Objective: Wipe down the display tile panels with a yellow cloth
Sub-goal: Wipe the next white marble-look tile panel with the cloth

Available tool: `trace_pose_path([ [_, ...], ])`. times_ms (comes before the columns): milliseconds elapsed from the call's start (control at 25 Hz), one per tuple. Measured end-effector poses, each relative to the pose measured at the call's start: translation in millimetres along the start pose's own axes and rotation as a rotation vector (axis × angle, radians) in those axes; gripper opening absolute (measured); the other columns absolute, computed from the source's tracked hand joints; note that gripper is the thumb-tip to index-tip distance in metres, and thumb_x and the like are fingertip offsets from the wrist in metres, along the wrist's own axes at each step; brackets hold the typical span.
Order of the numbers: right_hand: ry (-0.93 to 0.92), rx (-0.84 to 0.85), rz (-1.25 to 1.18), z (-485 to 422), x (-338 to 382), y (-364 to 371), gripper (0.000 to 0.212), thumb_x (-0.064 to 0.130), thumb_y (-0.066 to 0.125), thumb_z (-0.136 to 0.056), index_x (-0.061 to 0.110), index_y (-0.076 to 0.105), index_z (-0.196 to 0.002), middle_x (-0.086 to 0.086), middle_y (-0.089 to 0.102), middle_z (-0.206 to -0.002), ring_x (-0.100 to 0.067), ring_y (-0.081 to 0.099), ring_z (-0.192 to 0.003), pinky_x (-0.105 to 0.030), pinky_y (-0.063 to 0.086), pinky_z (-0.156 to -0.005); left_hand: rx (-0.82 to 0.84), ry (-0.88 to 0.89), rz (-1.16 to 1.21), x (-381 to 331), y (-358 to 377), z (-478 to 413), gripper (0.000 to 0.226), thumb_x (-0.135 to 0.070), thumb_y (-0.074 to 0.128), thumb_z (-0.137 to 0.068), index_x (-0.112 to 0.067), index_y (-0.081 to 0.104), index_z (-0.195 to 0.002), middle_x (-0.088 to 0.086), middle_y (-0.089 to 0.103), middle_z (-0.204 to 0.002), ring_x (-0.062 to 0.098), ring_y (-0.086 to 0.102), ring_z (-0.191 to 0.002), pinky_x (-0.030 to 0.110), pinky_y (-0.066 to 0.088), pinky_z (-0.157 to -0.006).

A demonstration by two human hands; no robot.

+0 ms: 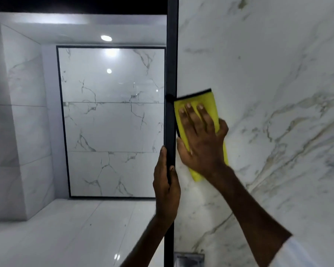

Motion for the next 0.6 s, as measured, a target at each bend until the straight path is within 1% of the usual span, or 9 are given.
trace_pose_path([
  [80,0.032,-0.010,0.017,-22,0,1,0.073,0.043,0.059,-0.092,0.017,0.043,-0.159,-0.004,0.039,-0.166,-0.027,0.035,-0.153,-0.060,0.031,-0.105,0.010,-0.083,0.039,3,-3,6,0.050,-0.021,0.047,-0.108,-0.045,0.037,-0.150,-0.037,0.041,-0.154,-0.001,0.038,-0.148,0.026,0.033,-0.123],
  [160,0.088,-0.027,-0.013,-5,4,2,0.071,0.043,0.057,-0.094,0.017,0.042,-0.159,-0.004,0.038,-0.166,-0.027,0.034,-0.154,-0.061,0.031,-0.107,0.028,-0.151,0.084,6,-5,6,0.048,-0.019,0.053,-0.109,-0.047,0.041,-0.146,-0.039,0.046,-0.149,-0.002,0.041,-0.146,0.026,0.036,-0.121],
  [200,0.116,-0.031,-0.028,22,10,2,0.071,0.043,0.057,-0.095,0.017,0.042,-0.159,-0.004,0.037,-0.166,-0.027,0.033,-0.154,-0.062,0.031,-0.109,0.024,-0.168,0.110,8,-9,6,0.048,-0.016,0.056,-0.108,-0.046,0.045,-0.145,-0.034,0.050,-0.148,0.000,0.045,-0.144,0.027,0.039,-0.120],
  [280,0.133,0.015,-0.038,97,28,4,0.073,0.043,0.061,-0.093,0.019,0.041,-0.159,-0.003,0.036,-0.166,-0.027,0.032,-0.153,-0.063,0.029,-0.110,0.019,-0.230,0.165,15,-16,5,0.044,-0.014,0.062,-0.104,-0.035,0.055,-0.142,-0.018,0.060,-0.144,0.005,0.055,-0.137,0.034,0.046,-0.116],
  [360,0.100,0.078,-0.029,164,45,3,0.079,0.042,0.068,-0.089,0.018,0.040,-0.159,-0.003,0.038,-0.165,-0.027,0.034,-0.152,-0.063,0.030,-0.108,0.026,-0.305,0.181,23,-22,5,0.039,-0.017,0.068,-0.102,-0.021,0.061,-0.140,-0.006,0.066,-0.137,0.008,0.061,-0.129,0.043,0.049,-0.113],
  [400,0.085,0.094,-0.026,182,49,3,0.080,0.042,0.070,-0.088,0.018,0.041,-0.159,-0.003,0.041,-0.164,-0.027,0.035,-0.151,-0.064,0.031,-0.108,0.027,-0.317,0.170,25,-24,4,0.039,-0.019,0.069,-0.101,-0.017,0.062,-0.139,-0.004,0.068,-0.135,0.008,0.062,-0.127,0.046,0.050,-0.112],
  [480,0.067,0.079,-0.036,176,50,4,0.078,0.043,0.068,-0.089,0.019,0.042,-0.158,-0.003,0.042,-0.163,-0.026,0.036,-0.150,-0.063,0.030,-0.107,0.017,-0.323,0.147,25,-26,4,0.036,-0.021,0.071,-0.099,-0.017,0.064,-0.134,-0.004,0.069,-0.131,0.008,0.063,-0.125,0.049,0.051,-0.110],
  [600,0.144,0.033,-0.048,131,43,3,0.070,0.043,0.059,-0.094,0.020,0.042,-0.158,-0.001,0.035,-0.165,-0.025,0.036,-0.151,-0.061,0.030,-0.108,0.006,-0.316,0.140,25,-23,6,0.036,-0.021,0.071,-0.100,-0.018,0.063,-0.135,-0.003,0.068,-0.132,0.007,0.062,-0.126,0.049,0.052,-0.109],
])
Point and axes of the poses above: each hand's wrist, its own z-axis away from the middle knuckle, its own y-axis out of the palm, x = y × z, the point moved 5 cm from there along -z, towards the middle knuckle
